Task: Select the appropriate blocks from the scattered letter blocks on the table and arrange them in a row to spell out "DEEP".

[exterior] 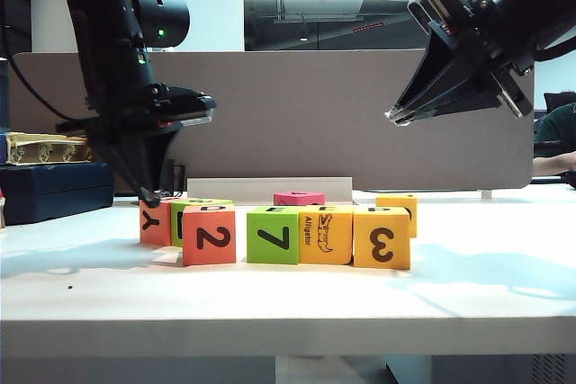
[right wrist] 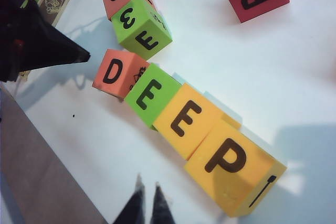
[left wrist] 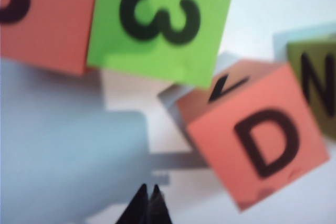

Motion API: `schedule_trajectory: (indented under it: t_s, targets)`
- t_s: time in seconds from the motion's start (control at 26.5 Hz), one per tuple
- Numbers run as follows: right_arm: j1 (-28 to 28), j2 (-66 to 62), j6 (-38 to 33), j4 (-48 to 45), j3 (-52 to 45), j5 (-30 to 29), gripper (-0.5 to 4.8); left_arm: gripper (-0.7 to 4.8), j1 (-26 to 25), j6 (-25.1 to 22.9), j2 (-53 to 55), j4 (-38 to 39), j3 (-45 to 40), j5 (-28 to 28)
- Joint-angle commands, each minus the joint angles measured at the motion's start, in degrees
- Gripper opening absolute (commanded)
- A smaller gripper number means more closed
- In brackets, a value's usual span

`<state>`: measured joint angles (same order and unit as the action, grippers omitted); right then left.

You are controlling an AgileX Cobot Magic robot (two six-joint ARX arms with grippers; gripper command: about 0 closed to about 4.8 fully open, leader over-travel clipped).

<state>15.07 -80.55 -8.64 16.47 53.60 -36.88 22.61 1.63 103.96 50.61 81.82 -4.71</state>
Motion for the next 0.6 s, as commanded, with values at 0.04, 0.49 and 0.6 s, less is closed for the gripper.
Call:
schedule_trajectory:
  t_s: [0.04,0.49,0.6]
  targets:
    - [0.02,0.26,0.13,-0.37,0.2,-0.37,0.22,0.15,-0.04,0.59,1.6,-3.15,-0.07,-2.82]
    - [0.02,0.26,0.13,0.04,0.2,-0.37,0.22,0.16,-0.02,0.52,6.71,-5.66,-0.07,-5.66]
    - [0.02,0.26,0.13,0.02,0.2,-0.37,0.22,0.15,-0.02,0.5,6.69,-6.8,-0.04,-5.66]
